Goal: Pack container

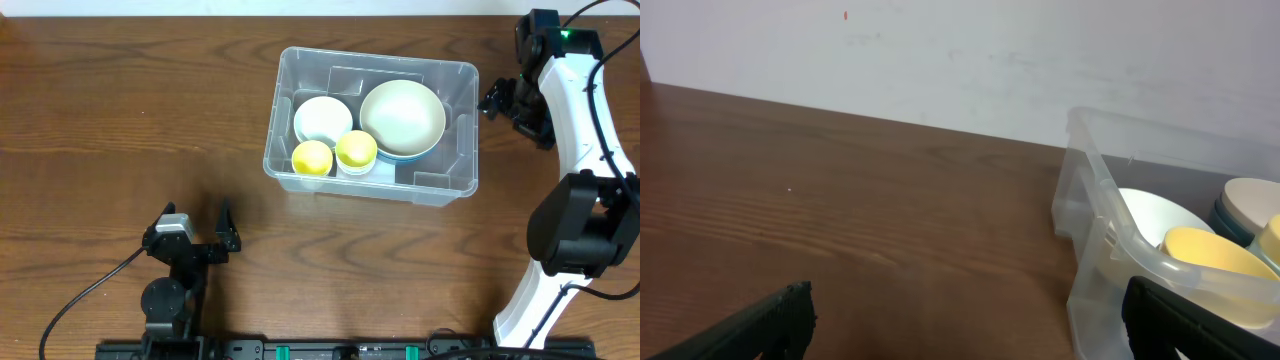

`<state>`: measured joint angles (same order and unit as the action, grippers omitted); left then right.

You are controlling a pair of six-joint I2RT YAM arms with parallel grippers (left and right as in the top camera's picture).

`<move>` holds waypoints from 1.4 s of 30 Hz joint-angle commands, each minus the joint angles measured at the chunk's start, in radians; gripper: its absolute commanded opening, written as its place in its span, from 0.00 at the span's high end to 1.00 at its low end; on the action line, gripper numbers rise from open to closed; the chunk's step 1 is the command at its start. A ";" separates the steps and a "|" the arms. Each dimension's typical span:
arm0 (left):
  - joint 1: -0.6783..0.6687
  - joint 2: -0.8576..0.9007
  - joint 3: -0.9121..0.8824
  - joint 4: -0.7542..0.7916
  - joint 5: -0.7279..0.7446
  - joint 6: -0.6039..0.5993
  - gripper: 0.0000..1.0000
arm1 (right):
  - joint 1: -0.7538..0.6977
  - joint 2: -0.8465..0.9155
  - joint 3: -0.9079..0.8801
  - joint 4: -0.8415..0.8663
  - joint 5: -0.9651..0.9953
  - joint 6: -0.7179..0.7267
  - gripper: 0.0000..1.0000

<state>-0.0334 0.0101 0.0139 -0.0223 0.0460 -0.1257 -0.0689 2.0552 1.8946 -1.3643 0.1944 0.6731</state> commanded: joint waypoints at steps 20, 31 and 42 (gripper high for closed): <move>0.006 -0.006 -0.010 -0.048 -0.017 0.021 0.02 | 0.003 -0.003 -0.001 0.000 0.007 0.014 0.01; 0.006 -0.006 -0.010 -0.048 -0.017 0.021 0.02 | 0.003 -0.003 -0.001 0.000 0.007 0.014 0.01; 0.006 -0.006 -0.010 -0.048 -0.017 0.021 0.02 | 0.075 -0.052 -0.005 0.000 0.007 0.014 0.01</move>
<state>-0.0334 0.0101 0.0139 -0.0223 0.0460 -0.1253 -0.0460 2.0533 1.8946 -1.3640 0.1951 0.6731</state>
